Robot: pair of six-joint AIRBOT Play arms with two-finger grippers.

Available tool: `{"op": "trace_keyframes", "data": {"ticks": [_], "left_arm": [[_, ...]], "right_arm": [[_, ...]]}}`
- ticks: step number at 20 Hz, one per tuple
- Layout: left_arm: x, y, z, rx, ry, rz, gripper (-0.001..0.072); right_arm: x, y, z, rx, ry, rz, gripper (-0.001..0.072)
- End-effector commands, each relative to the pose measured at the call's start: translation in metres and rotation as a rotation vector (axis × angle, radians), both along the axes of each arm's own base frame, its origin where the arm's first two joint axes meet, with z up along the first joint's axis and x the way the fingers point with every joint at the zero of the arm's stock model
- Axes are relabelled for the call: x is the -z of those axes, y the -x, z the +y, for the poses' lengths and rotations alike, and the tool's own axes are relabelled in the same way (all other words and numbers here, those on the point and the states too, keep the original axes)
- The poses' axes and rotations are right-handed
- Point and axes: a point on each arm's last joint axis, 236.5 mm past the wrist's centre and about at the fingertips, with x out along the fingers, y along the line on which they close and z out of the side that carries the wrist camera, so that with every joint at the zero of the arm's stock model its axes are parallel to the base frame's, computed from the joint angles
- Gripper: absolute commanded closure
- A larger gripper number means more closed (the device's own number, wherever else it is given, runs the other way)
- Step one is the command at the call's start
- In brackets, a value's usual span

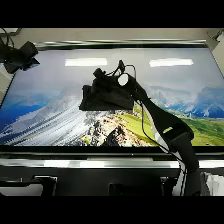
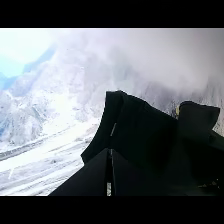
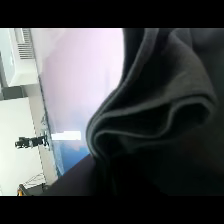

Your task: Fold the clothes and pants, and hang the long-sleeved shirts on hangers.

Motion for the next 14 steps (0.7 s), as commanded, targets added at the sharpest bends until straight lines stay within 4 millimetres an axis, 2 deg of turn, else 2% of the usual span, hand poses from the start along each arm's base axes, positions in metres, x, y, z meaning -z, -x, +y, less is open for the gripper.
{"op": "trace_keyframes", "data": {"ticks": [1, 2, 7, 10, 11, 13, 14], "left_arm": [[0.000, 0.000, 0.002, 0.005, -0.009, 0.000, 0.0685], [0.000, 0.000, 0.002, 0.006, -0.008, 0.000, 0.0685], [0.010, 0.002, 0.002, 0.006, -0.009, 0.025, 0.0685], [0.013, 0.002, 0.002, 0.009, -0.012, 0.031, 0.0684], [0.013, 0.002, 0.002, 0.009, -0.012, 0.031, 0.0685], [0.013, 0.001, 0.003, 0.010, -0.014, 0.031, 0.0684], [0.014, 0.001, 0.003, 0.009, -0.014, 0.032, 0.0685]], "right_arm": [[0.013, 0.004, 0.018, 0.008, -0.029, 0.017, 0.0680], [0.013, 0.003, 0.020, 0.015, -0.037, 0.017, 0.0680], [0.017, 0.024, 0.041, -0.040, -0.035, 0.035, 0.0680], [0.019, 0.027, 0.045, -0.051, -0.022, 0.023, 0.0672], [0.019, 0.028, 0.047, -0.051, -0.022, 0.019, 0.0583], [0.019, 0.030, 0.049, -0.057, -0.027, 0.028, 0.0134], [0.018, 0.031, 0.049, -0.057, -0.037, 0.036, 0.0055]]}}
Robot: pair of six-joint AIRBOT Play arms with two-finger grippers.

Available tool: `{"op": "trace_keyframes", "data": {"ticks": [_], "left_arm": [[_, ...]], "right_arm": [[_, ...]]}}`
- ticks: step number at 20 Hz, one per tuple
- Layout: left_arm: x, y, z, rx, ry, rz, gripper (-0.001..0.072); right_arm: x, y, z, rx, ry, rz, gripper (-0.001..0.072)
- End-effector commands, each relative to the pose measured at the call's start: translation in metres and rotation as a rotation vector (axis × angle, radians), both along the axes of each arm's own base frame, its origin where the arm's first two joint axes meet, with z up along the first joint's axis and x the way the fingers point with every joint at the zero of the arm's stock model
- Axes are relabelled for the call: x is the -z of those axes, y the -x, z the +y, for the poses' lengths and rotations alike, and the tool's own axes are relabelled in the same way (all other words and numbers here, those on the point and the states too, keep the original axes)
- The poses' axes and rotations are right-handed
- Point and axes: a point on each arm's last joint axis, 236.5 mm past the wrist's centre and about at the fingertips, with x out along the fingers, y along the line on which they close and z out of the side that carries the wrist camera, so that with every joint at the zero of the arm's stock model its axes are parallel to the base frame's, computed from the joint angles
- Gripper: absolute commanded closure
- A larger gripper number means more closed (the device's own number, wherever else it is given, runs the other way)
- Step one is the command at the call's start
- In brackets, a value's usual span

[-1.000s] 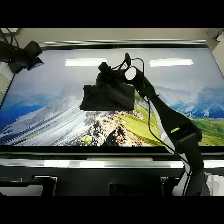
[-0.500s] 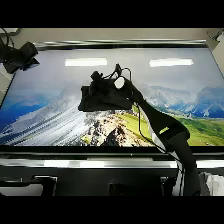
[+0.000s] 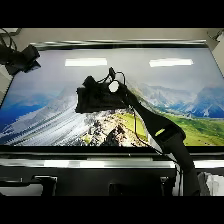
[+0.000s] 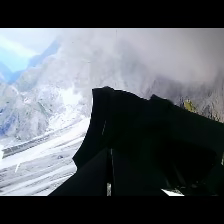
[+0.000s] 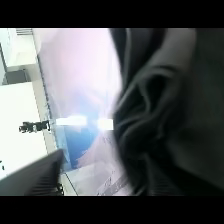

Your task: Fold the clothes and pants, and hang the long-sleeved shirts on hangers.

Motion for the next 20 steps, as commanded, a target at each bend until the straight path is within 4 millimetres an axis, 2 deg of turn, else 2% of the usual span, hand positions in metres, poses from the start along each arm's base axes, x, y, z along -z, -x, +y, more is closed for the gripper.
{"op": "trace_keyframes", "data": {"ticks": [1, 4, 6, 8, 10, 11, 13, 15, 17, 20], "left_arm": [[0.001, -0.001, 0.001, 0.000, -0.002, -0.002, 0.0684], [0.000, -0.003, 0.001, -0.001, -0.001, -0.009, 0.0684], [0.000, -0.003, 0.001, -0.001, -0.001, -0.008, 0.0683], [0.000, -0.002, 0.001, -0.001, -0.001, -0.008, 0.0683], [0.000, -0.002, 0.001, -0.001, -0.001, -0.006, 0.0682], [0.001, -0.002, 0.001, 0.000, -0.001, -0.004, 0.0682], [0.001, -0.002, 0.001, 0.000, -0.002, -0.004, 0.0682], [0.001, -0.002, 0.001, 0.000, -0.002, -0.004, 0.0682], [0.001, -0.002, 0.001, 0.000, -0.002, -0.004, 0.0682], [0.001, -0.002, 0.001, 0.000, -0.001, -0.003, 0.0682]], "right_arm": [[-0.002, 0.005, 0.005, -0.008, -0.021, 0.018, 0.0053], [-0.013, 0.015, -0.004, -0.085, -0.002, 0.022, 0.0053], [-0.029, 0.016, -0.036, -0.166, 0.058, -0.027, 0.0052], [-0.046, 0.003, -0.095, -0.172, 0.130, -0.037, 0.0048], [-0.056, -0.014, -0.171, -0.121, 0.198, -0.018, 0.0025], [-0.055, -0.023, -0.209, -0.095, 0.233, -0.010, 0.0022], [-0.039, -0.035, -0.279, -0.041, 0.284, 0.042, 0.0015], [-0.018, -0.038, -0.318, -0.039, 0.288, 0.080, 0.0012], [0.008, -0.031, -0.331, -0.116, 0.283, 0.101, 0.0008], [0.048, -0.021, -0.329, -0.236, 0.302, 0.107, 0.0007]]}}
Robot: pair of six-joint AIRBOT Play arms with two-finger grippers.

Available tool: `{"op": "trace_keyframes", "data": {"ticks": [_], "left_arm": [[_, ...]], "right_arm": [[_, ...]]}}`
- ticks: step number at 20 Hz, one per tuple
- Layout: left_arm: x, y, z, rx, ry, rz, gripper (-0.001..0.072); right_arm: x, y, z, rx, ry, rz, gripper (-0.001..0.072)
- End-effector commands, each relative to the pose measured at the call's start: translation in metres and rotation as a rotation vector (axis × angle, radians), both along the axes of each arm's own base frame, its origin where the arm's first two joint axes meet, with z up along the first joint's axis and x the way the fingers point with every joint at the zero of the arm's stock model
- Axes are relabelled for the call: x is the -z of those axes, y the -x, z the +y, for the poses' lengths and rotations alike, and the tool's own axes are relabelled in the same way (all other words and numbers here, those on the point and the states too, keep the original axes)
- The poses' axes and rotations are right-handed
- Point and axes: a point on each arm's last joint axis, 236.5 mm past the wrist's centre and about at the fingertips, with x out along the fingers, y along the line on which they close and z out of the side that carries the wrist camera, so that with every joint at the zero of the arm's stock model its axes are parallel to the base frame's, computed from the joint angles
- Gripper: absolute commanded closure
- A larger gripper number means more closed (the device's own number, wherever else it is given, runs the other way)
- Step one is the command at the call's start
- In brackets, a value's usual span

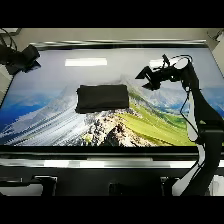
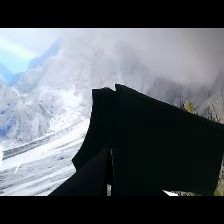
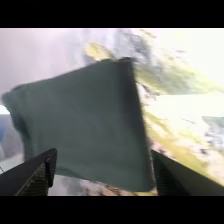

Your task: Fold the clothes and pants, and hang the long-sleeved shirts on hangers.

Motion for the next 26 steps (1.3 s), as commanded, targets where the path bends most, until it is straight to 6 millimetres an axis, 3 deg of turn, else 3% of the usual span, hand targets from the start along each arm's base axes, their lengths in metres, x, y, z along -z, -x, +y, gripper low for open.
{"op": "trace_keyframes", "data": {"ticks": [1, 6, 12, 17, 21, 22, 23, 24, 26], "left_arm": [[0.000, 0.000, 0.001, -0.001, -0.001, 0.000, 0.0682], [0.000, 0.000, 0.001, -0.002, 0.000, 0.000, 0.0682], [0.000, 0.000, 0.001, -0.001, -0.001, 0.000, 0.0682], [0.000, 0.000, 0.001, -0.001, -0.001, 0.000, 0.0682], [0.000, 0.000, 0.001, -0.001, -0.001, 0.000, 0.0682], [0.000, 0.000, 0.001, -0.001, -0.001, 0.000, 0.0682], [0.000, 0.000, 0.001, -0.001, -0.002, 0.000, 0.0682], [0.001, 0.000, 0.001, -0.001, -0.002, 0.001, 0.0682], [0.003, 0.000, 0.001, -0.001, -0.002, 0.008, 0.0682]], "right_arm": [[0.042, 0.016, -0.007, -0.140, 0.008, 0.032, 0.0007], [0.080, 0.024, 0.031, -0.211, -0.019, 0.072, 0.0013], [0.089, 0.012, 0.065, -0.208, -0.016, 0.006, 0.0017], [0.101, 0.018, 0.087, -0.227, -0.015, 0.021, 0.0064], [0.102, 0.010, 0.096, -0.209, 0.004, -0.021, 0.0341], [0.101, 0.008, 0.098, -0.204, 0.004, -0.030, 0.0457], [0.099, 0.005, 0.099, -0.198, 0.003, -0.039, 0.0628], [0.097, 0.003, 0.100, -0.189, -0.002, -0.049, 0.0675], [0.082, -0.005, 0.098, -0.174, -0.003, -0.084, 0.0676]]}}
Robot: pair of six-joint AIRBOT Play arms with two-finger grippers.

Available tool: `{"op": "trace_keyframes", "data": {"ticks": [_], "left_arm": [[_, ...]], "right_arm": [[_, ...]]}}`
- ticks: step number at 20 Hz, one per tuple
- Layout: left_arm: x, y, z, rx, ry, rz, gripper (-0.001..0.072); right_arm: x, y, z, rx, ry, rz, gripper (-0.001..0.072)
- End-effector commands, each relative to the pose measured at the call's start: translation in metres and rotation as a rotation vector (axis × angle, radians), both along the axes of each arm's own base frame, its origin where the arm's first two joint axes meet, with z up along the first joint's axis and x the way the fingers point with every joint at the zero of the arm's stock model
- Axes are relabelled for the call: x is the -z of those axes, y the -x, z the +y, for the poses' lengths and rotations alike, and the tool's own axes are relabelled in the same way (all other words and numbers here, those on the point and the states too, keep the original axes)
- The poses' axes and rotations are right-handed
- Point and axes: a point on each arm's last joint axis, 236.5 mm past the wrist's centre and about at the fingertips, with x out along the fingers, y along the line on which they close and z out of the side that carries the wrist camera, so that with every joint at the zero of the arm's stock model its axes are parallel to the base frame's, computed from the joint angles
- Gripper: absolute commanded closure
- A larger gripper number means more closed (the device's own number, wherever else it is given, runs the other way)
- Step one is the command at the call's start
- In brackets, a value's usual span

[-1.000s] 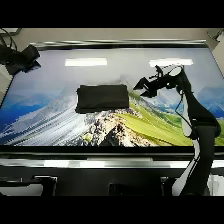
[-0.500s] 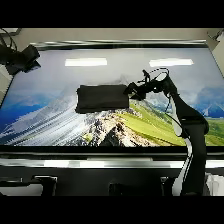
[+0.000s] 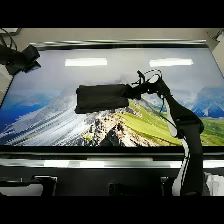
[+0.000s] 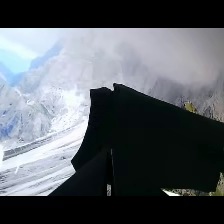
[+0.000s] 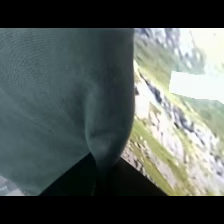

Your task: Fold the clothes and pants, and hang the long-sleeved shirts on hangers.

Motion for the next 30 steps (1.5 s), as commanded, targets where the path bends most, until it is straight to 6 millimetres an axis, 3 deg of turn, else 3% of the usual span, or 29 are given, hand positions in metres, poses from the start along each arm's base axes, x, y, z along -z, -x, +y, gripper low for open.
{"op": "trace_keyframes", "data": {"ticks": [1, 3, 6, 11, 15, 20, 23, 28, 30], "left_arm": [[0.004, 0.000, 0.000, -0.001, -0.001, 0.010, 0.0682], [0.007, -0.001, 0.000, -0.001, 0.000, 0.016, 0.0682], [0.008, -0.001, 0.000, -0.001, 0.000, 0.018, 0.0682], [0.010, 0.003, 0.000, 0.002, -0.002, 0.037, 0.0682], [0.016, 0.013, 0.000, 0.009, -0.006, 0.086, 0.0682], [0.017, 0.015, -0.001, 0.009, -0.004, 0.092, 0.0682], [0.017, 0.015, -0.001, 0.001, 0.001, 0.094, 0.0682], [0.017, 0.014, -0.001, -0.035, 0.024, 0.100, 0.0682], [0.017, 0.015, -0.001, -0.035, 0.025, 0.101, 0.0682]], "right_arm": [[-0.026, -0.017, -0.002, 0.036, -0.009, -0.070, 0.0677], [-0.053, -0.035, -0.014, 0.079, 0.009, -0.126, 0.0677], [-0.106, -0.080, -0.064, 0.287, -0.014, -0.232, 0.0678], [-0.163, -0.113, -0.174, 0.550, -0.038, -0.341, 0.0678], [-0.195, -0.117, -0.271, 0.712, -0.012, -0.416, 0.0678], [-0.206, -0.099, -0.403, 0.914, 0.075, -0.466, 0.0678], [-0.199, -0.074, -0.475, 1.011, 0.150, -0.449, 0.0678], [-0.183, -0.005, -0.575, 1.190, 0.341, -0.321, 0.0678], [-0.174, 0.029, -0.603, 1.258, 0.419, -0.227, 0.0678]]}}
